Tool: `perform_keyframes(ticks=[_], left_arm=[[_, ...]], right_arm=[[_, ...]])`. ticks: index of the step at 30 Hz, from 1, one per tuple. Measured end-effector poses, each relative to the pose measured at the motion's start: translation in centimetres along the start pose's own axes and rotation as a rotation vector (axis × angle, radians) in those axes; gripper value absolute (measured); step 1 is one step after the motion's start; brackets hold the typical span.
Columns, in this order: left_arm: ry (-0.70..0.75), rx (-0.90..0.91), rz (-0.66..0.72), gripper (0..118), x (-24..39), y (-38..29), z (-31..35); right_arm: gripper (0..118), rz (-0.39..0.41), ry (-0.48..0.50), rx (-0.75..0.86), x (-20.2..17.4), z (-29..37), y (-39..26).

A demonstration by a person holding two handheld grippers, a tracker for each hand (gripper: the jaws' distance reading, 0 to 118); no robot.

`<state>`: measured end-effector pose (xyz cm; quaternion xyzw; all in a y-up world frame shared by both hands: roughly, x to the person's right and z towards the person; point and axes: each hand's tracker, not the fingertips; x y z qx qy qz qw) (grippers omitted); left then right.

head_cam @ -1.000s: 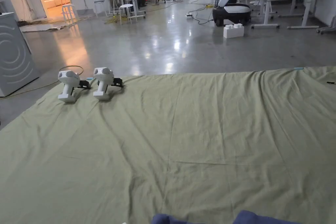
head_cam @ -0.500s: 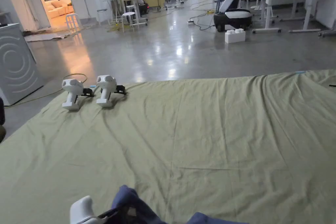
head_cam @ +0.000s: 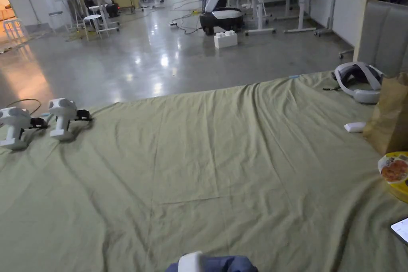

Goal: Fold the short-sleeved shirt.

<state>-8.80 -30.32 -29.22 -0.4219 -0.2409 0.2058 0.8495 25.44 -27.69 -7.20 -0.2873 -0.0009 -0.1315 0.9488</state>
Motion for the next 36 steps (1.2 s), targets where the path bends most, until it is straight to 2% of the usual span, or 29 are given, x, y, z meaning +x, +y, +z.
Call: perform_keyframes(ticks=[2, 3, 4, 5, 6, 9, 11, 13, 16, 18, 20, 23, 26, 28, 30, 31, 32, 33, 34, 35, 36], left_arm=[[-0.072, 0.097, 0.05, 79, -1.2, 0.9, 2.9], [-0.055, 0.145, 0.078, 74, -1.6, 1.1, 4.3], [-0.034, 0.182, 0.11, 60, -2.2, 1.3, 4.9], [-0.05, 0.179, 0.137, 28, -3.0, 1.4, 4.8], [-0.072, 0.16, 0.172, 3, -3.7, 1.4, 4.2], [-0.12, 0.049, 0.277, 3, -5.1, 0.3, 0.6], [-0.149, -0.048, 0.272, 3, -5.0, -0.9, -3.1], [-0.103, -0.127, 0.257, 3, -4.7, -1.5, -5.8], [-0.094, -0.064, 0.352, 2, -5.0, -1.7, -6.1], [-0.081, -0.095, 0.308, 2, -4.3, -0.9, -5.9], [-0.097, -0.091, 0.291, 2, -4.2, -0.2, -4.2], [-0.215, 0.035, 0.325, 2, -5.0, 1.0, 1.0], [-0.167, 0.126, 0.219, 2, -5.4, 2.1, 6.7], [-0.105, 0.162, 0.156, 2, -6.2, 2.4, 9.7], [-0.049, 0.176, 0.119, 2, -7.3, 2.3, 11.7], [-0.03, 0.17, 0.123, 8, -8.0, 2.2, 12.4], [-0.024, 0.168, 0.144, 39, -8.8, 2.0, 12.7], [-0.021, 0.17, 0.173, 97, -9.7, 1.8, 13.1], [-0.021, 0.163, 0.202, 115, -10.5, 1.6, 13.0], [-0.022, 0.117, 0.234, 116, -11.6, 1.6, 12.3], [-0.041, 0.121, 0.253, 116, -12.2, 1.2, 11.9]], right_arm=[[3, -0.005, -0.001, -0.01, 0.6, -0.1, -0.4], [3, -0.014, 0.008, -0.021, 0.9, -0.2, -0.6], [3, -0.022, 0.02, -0.032, 1.1, -0.3, -0.7], [3, -0.026, 0.019, -0.035, 1.2, -0.4, -0.9], [3, -0.029, 0.016, -0.038, 1.1, -0.4, -1.0], [3, -0.033, 0.01, -0.048, 1.1, -0.4, -1.2], [3, -0.034, 0.009, -0.047, 0.9, 0.1, -1.3], [3, -0.033, 0.003, -0.047, 0.8, 0.4, -1.3], [3, -0.027, -0.001, -0.063, 0.3, 0.4, -1.7], [3, 0.01, 0.0, -0.097, -0.7, -0.3, -2.1], [3, 0.036, 0.061, -0.126, -2.1, -2.0, -2.1], [3, 0.047, 0.193, -0.144, -5.1, -5.8, -0.9], [3, 0.07, 0.305, -0.173, -8.9, -11.2, 0.7], [3, 0.087, 0.312, -0.189, -11.2, -15.2, 1.5], [3, 0.158, 0.278, -0.249, -13.1, -19.4, 1.9], [3, 0.184, 0.287, -0.307, -13.6, -21.5, 1.7], [3, 0.173, 0.276, -0.359, -13.7, -23.4, 1.3], [2, 0.174, 0.24, -0.45, -13.7, -25.3, 0.6], [2, 0.195, 0.178, -0.581, -13.3, -27.4, -0.5], [3, 0.163, 0.171, -0.616, -12.6, -28.5, -1.5], [2, 0.03, 0.243, -0.484, -11.7, -27.6, -0.9]])
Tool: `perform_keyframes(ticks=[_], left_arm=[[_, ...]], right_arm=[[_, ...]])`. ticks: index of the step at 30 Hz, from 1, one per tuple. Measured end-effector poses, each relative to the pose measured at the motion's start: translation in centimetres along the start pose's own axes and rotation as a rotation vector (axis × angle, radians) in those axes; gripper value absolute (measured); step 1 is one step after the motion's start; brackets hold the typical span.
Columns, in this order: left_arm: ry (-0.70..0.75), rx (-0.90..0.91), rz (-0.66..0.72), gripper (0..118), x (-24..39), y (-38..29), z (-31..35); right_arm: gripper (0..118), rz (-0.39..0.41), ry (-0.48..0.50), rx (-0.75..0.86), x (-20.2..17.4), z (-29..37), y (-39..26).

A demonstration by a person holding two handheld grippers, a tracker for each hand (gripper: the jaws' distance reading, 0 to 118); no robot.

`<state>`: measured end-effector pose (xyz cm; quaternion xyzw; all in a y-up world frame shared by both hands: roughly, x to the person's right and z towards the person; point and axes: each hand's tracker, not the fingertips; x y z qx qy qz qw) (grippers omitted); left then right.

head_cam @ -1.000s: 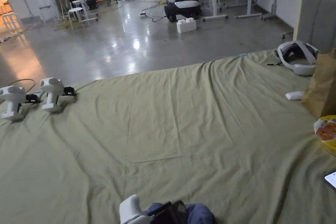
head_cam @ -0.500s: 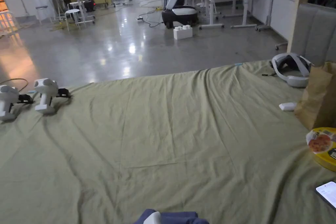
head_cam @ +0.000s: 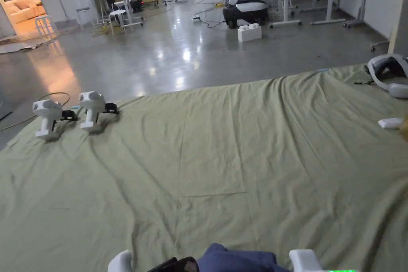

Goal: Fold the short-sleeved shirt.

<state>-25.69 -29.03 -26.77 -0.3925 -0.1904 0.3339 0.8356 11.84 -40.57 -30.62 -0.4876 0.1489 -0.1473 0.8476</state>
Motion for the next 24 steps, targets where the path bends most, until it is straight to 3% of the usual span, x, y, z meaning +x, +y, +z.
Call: perform_keyframes(ticks=[1, 2, 4, 9, 10, 11, 12, 13, 16, 20, 24], left_arm=[[-0.017, 0.011, 0.018, 116, -0.6, -0.2, -0.3], [-0.026, -0.013, 0.04, 116, -1.2, -0.4, -1.0], [-0.047, -0.065, 0.059, 116, -1.9, -0.5, -3.3], [-0.087, -0.19, 0.112, 114, -3.3, -1.3, -9.6], [-0.067, -0.21, 0.149, 106, -3.7, -1.6, -10.6], [-0.065, -0.209, 0.161, 85, -3.4, -1.9, -10.9], [-0.025, -0.18, 0.142, 50, -3.0, -2.1, -11.0], [0.027, -0.17, 0.104, 46, -2.4, -2.3, -11.0], [-0.021, -0.17, 0.143, 44, -2.4, -1.7, -10.1], [-0.084, -0.123, 0.123, 43, -2.5, 0.6, -5.1], [0.039, 0.035, 0.112, 43, -6.5, 5.9, 4.3]], right_arm=[[3, -0.112, 0.006, -0.035, 0.2, 0.9, 0.2], [2, -0.129, 0.011, -0.036, 0.2, 1.3, 0.0], [2, 0.001, -0.015, -0.014, -0.2, 0.7, -0.4], [2, -0.01, -0.028, 0.001, -0.6, 0.9, -0.8], [2, -0.011, -0.024, 0.003, -0.6, 1.0, -0.8], [2, -0.014, -0.016, 0.005, -0.4, 1.1, -0.8], [2, -0.015, -0.009, 0.005, -0.2, 1.1, -0.8], [3, -0.025, 0.004, 0.002, 0.1, 1.2, -0.7], [3, -0.054, 0.03, -0.006, 0.2, 2.1, -0.5], [3, -0.129, 0.19, -0.014, 0.6, 4.7, -0.7], [3, -0.129, 0.183, 0.04, 1.0, 7.8, -1.9]])
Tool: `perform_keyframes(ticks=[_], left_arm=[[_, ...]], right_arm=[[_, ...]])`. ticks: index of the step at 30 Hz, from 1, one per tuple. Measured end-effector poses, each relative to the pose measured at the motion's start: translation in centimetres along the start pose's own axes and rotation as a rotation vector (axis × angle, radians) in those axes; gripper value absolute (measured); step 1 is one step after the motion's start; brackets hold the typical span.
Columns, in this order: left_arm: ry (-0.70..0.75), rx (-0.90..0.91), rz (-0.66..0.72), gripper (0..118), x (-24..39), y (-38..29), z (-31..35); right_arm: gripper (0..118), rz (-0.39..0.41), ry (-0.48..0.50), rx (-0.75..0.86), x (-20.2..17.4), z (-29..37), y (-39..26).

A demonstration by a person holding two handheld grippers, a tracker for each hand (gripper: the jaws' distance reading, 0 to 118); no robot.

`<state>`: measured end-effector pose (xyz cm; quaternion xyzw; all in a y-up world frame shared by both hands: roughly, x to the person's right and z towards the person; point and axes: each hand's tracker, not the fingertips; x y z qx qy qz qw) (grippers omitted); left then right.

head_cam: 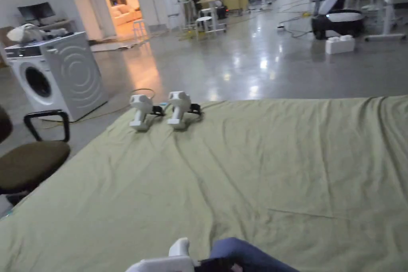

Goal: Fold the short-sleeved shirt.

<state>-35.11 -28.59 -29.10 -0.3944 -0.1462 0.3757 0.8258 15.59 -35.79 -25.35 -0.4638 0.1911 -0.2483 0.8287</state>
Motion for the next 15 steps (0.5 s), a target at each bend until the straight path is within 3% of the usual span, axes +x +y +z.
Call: perform_keyframes(ticks=[3, 6, 10, 11, 13, 15], left_arm=[[0.178, 0.122, 0.041, 42, -4.5, 4.7, 6.0], [0.341, 0.116, 0.165, 42, -9.6, 9.1, 8.8], [0.405, 0.251, 0.244, 44, -12.7, 11.9, 10.0], [0.457, 0.241, 0.223, 48, -14.1, 13.0, 9.4], [0.647, 0.202, 0.187, 85, -14.5, 14.2, 8.0], [0.735, 0.216, 0.121, 97, -14.1, 14.6, 7.6]], right_arm=[[3, -0.054, 0.022, 0.007, 0.8, 0.9, -0.7], [3, -0.054, 0.018, -0.015, 1.2, 1.0, -0.9], [3, -0.072, -0.027, -0.023, 2.0, 1.1, -0.9], [3, -0.089, -0.031, -0.019, 2.2, 1.1, -1.0], [3, -0.106, -0.037, -0.017, 2.3, 1.0, -1.1], [3, -0.09, -0.063, -0.007, 2.4, 1.2, -1.1]])
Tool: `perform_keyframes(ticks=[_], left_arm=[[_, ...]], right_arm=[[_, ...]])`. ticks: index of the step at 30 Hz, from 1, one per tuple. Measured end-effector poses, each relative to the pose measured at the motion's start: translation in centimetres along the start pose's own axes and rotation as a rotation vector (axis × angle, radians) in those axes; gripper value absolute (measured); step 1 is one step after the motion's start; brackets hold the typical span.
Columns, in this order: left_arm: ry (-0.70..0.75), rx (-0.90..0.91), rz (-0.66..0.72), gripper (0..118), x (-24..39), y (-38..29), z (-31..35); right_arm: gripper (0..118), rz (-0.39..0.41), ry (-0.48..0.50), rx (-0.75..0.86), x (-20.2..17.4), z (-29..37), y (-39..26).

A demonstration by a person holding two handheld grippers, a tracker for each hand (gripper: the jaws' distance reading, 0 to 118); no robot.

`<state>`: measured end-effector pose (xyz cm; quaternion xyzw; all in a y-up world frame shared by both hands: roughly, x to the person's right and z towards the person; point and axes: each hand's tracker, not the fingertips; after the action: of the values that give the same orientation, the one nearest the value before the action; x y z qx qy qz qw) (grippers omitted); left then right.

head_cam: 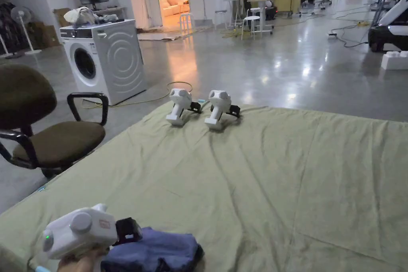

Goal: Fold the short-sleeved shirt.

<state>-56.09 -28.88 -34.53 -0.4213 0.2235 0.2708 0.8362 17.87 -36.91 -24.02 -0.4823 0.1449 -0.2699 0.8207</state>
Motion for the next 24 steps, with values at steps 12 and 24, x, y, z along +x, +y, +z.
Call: perform_keyframes(ticks=[12, 24], left_arm=[[-0.189, 0.763, -0.657, 96, 7.5, -11.6, 27.6], [-0.474, 0.932, -0.634, 75, 13.0, -26.6, 35.7]], right_arm=[[3, 0.292, -0.001, 0.421, -6.4, 9.7, 4.1], [3, 0.557, -0.136, 0.822, -11.7, 19.3, 0.3]])
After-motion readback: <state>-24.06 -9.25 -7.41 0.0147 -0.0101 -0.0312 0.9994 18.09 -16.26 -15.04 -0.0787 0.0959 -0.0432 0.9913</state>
